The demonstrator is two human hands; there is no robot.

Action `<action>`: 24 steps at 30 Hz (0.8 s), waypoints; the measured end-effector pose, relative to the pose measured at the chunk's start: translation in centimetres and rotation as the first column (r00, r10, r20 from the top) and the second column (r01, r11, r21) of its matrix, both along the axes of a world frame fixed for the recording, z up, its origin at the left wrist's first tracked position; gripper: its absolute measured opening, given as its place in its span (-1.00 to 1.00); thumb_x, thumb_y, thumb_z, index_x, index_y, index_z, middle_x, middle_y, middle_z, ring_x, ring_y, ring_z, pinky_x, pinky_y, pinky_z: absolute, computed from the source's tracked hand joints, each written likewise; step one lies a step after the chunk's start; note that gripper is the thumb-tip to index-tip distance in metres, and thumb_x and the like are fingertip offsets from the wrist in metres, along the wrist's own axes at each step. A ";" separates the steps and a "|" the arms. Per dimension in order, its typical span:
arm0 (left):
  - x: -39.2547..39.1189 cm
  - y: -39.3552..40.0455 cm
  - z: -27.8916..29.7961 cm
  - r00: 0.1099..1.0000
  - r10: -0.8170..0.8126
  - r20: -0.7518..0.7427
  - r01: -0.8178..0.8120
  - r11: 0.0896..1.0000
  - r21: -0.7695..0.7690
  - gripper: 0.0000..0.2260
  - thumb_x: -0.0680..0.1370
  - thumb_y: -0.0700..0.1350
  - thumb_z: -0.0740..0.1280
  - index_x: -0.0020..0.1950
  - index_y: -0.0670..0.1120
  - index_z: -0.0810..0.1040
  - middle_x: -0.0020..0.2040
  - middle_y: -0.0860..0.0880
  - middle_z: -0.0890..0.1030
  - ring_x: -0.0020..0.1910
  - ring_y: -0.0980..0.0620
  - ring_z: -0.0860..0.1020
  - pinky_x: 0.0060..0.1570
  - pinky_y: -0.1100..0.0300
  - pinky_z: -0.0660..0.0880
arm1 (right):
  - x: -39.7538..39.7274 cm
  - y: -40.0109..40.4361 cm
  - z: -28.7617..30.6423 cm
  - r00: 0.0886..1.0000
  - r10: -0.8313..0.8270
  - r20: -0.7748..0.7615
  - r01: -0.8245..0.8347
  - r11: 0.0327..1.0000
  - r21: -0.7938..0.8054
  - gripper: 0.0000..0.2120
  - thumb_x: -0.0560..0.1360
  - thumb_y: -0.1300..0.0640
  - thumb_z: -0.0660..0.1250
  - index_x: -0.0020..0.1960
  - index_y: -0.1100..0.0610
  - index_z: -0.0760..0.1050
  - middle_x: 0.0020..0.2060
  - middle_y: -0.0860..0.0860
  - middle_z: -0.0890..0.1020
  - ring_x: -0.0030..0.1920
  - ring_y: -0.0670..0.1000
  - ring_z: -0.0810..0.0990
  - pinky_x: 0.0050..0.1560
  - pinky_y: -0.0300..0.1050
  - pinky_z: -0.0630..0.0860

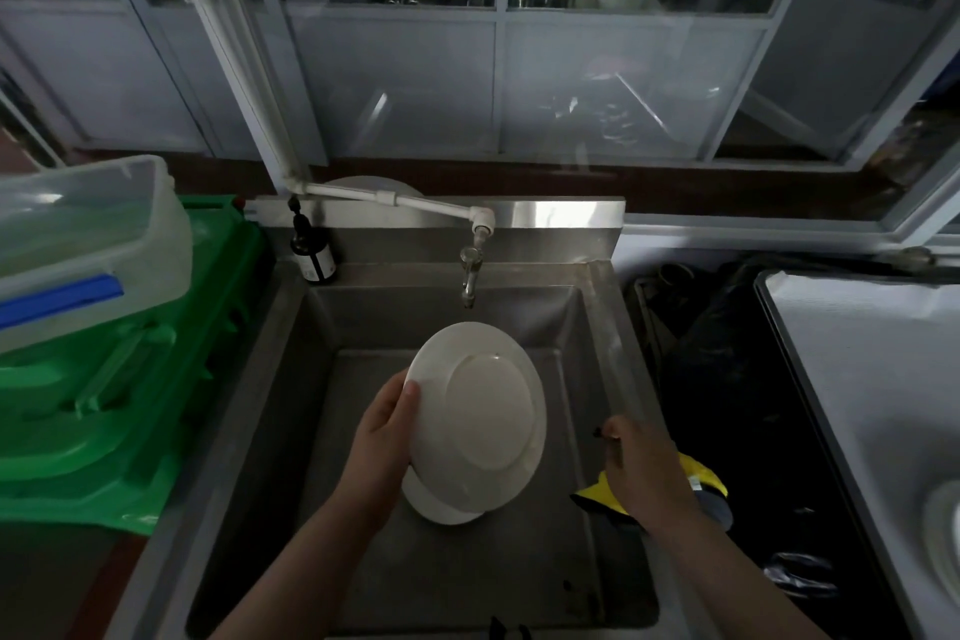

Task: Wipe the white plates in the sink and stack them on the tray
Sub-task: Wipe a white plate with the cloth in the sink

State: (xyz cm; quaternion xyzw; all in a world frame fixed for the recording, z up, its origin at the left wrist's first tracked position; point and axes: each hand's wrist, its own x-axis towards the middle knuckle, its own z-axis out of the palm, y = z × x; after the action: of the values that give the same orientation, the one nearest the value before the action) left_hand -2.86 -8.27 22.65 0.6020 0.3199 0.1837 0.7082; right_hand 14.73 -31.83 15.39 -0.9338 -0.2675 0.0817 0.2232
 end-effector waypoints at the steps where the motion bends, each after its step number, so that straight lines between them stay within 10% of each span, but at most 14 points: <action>1: 0.0 0.0 -0.1 1.000 0.006 -0.005 -0.007 1.000 -0.004 -0.75 0.67 0.05 0.21 0.28 0.15 0.59 0.21 0.03 0.66 0.22 -0.05 0.61 0.25 -0.25 0.51 | 0.2 -0.8 -0.6 0.995 0.051 0.090 -0.043 0.995 -0.094 -0.84 0.42 0.22 0.45 0.00 0.16 0.57 -0.12 0.07 0.63 -0.09 0.14 0.61 -0.16 0.03 0.53; 7: 0.1 -0.3 -0.2 0.999 0.052 -0.004 -0.052 0.999 -0.008 -0.75 0.67 0.02 0.20 0.29 0.09 0.59 0.18 0.01 0.67 0.19 -0.06 0.62 0.23 -0.23 0.53 | 0.6 -3.4 -3.5 0.956 0.231 0.179 -0.145 0.906 -0.398 -0.31 -0.03 -0.06 0.72 0.05 0.12 0.64 0.00 0.10 0.66 -0.02 0.18 0.67 -0.03 0.20 0.62; 15: -0.1 -0.5 -0.3 0.999 0.044 -0.008 -0.044 0.999 0.005 -0.75 0.68 0.03 0.20 0.28 0.09 0.59 0.17 0.00 0.67 0.16 -0.05 0.64 0.19 -0.18 0.56 | 0.9 -3.8 -3.5 0.992 0.007 0.125 0.066 0.821 -0.568 -0.16 0.44 -0.41 0.23 0.56 -0.03 0.07 0.42 -0.04 0.37 0.44 0.10 0.31 0.38 0.21 0.23; 24: -0.3 -0.4 -0.5 0.999 0.045 -0.012 -0.045 0.999 0.008 -0.75 0.68 0.02 0.19 0.27 0.08 0.60 0.16 -0.01 0.68 0.17 -0.07 0.63 0.18 -0.14 0.56 | 1.6 -4.1 -2.9 0.983 -0.166 0.080 0.184 0.865 -0.467 -0.62 0.66 -0.16 -0.05 0.42 -0.18 0.31 0.24 -0.10 0.54 0.20 0.04 0.52 0.12 -0.01 0.41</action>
State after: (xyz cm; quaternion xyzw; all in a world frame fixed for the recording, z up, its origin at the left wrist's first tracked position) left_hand -3.17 -8.63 22.17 0.5983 0.3370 0.1974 0.6997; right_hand 16.32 -35.95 12.48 -0.9817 -0.1579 0.1064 -0.0097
